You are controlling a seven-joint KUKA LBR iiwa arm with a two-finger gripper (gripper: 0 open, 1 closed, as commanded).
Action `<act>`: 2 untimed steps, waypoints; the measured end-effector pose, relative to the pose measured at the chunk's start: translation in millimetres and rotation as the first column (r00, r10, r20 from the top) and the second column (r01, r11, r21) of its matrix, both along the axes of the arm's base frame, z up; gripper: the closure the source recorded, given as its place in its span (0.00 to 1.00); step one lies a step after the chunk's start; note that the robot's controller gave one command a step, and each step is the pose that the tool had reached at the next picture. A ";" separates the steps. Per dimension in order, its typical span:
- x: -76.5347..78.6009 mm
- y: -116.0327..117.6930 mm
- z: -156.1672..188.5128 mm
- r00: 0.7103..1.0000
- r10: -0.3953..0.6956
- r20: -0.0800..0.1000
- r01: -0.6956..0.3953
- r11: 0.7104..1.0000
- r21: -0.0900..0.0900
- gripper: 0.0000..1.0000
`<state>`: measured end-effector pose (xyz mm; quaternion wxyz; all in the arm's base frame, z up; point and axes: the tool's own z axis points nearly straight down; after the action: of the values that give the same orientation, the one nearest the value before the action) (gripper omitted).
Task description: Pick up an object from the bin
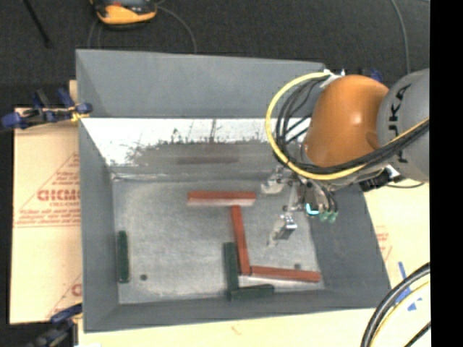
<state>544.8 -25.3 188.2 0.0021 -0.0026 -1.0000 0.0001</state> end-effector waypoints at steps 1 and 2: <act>1.8 -0.1 4.1 1.000 0.001 0.008 -0.001 1.000 -0.001 1.00; 1.8 -0.1 4.1 1.000 0.002 0.008 -0.002 1.000 -0.001 1.00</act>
Offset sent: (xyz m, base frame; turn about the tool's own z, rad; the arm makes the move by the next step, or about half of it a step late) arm 0.0000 0.0000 0.0000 0.0000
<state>546.6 -25.5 192.3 -0.0018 -0.0018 -1.0000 0.0005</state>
